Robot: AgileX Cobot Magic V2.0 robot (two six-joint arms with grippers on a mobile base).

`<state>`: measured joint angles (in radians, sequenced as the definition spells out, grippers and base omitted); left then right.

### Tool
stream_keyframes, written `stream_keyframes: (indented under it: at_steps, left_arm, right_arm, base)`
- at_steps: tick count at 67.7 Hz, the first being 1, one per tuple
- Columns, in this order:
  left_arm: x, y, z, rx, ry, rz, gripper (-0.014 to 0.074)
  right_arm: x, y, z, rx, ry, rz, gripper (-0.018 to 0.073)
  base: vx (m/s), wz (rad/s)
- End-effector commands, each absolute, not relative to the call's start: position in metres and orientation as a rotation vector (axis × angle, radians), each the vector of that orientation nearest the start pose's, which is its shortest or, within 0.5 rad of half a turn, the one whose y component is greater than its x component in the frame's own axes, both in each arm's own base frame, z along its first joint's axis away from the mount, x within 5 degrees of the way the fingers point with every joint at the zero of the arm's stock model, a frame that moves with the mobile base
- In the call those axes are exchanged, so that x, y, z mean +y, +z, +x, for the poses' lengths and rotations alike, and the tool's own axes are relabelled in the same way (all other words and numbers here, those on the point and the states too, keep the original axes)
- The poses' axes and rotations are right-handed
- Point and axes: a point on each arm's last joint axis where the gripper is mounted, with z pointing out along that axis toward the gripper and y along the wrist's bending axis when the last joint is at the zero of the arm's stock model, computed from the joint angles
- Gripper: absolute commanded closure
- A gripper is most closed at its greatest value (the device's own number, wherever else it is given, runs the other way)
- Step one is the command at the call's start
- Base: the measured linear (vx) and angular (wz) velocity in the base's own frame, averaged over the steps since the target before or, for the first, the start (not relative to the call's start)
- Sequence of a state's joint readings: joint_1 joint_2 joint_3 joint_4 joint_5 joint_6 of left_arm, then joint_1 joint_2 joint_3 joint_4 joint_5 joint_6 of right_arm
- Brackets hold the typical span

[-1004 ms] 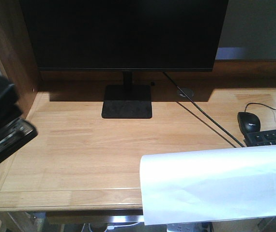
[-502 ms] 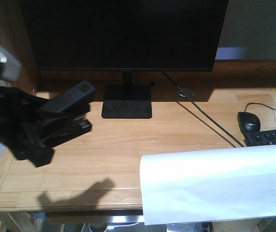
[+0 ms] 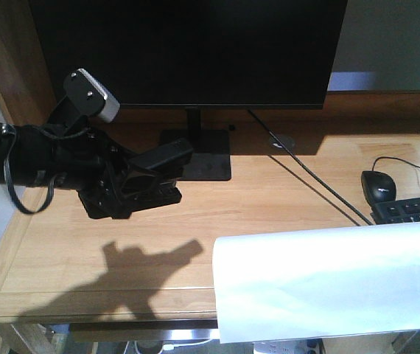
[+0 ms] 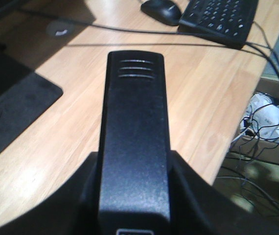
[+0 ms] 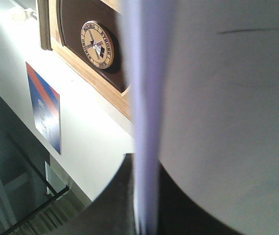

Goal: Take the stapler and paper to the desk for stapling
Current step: 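Lower the held stapler onto the desk with the left gripper, then hold the stapler on the desk beside the monitor stand with the left gripper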

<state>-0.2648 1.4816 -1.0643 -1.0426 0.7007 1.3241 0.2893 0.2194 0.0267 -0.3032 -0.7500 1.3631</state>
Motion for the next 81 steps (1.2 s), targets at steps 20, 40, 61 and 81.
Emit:
stream_keyframes:
  at_steps: [20, 40, 61, 81]
  left_arm:
    - [-0.088, 0.288, 0.349, 1.805, -0.931, 0.947, 0.0603]
    - [-0.076, 0.251, 0.387, 1.666, -0.807, 1.136, 0.0603]
    - [-0.077, 0.213, 0.405, 1.605, -0.831, 1.229, 0.0603]
    - [-0.079, 0.176, 0.42, 1.616, -0.911, 1.239, 0.06]
  right_arm:
    - [0.035, 0.254, 0.049, 1.044, 1.407, 0.238, 0.0561]
    - [0.035, 0.254, 0.049, 1.044, 1.407, 0.238, 0.0561]
    - [0.035, 0.254, 0.049, 1.044, 1.407, 0.238, 0.0561]
    - [0.035, 0.254, 0.049, 1.044, 1.407, 0.238, 0.0561]
  base:
    - [0.0, 0.0]
    - [0.0, 0.0]
    - [0.0, 0.0]
    - [0.0, 0.0]
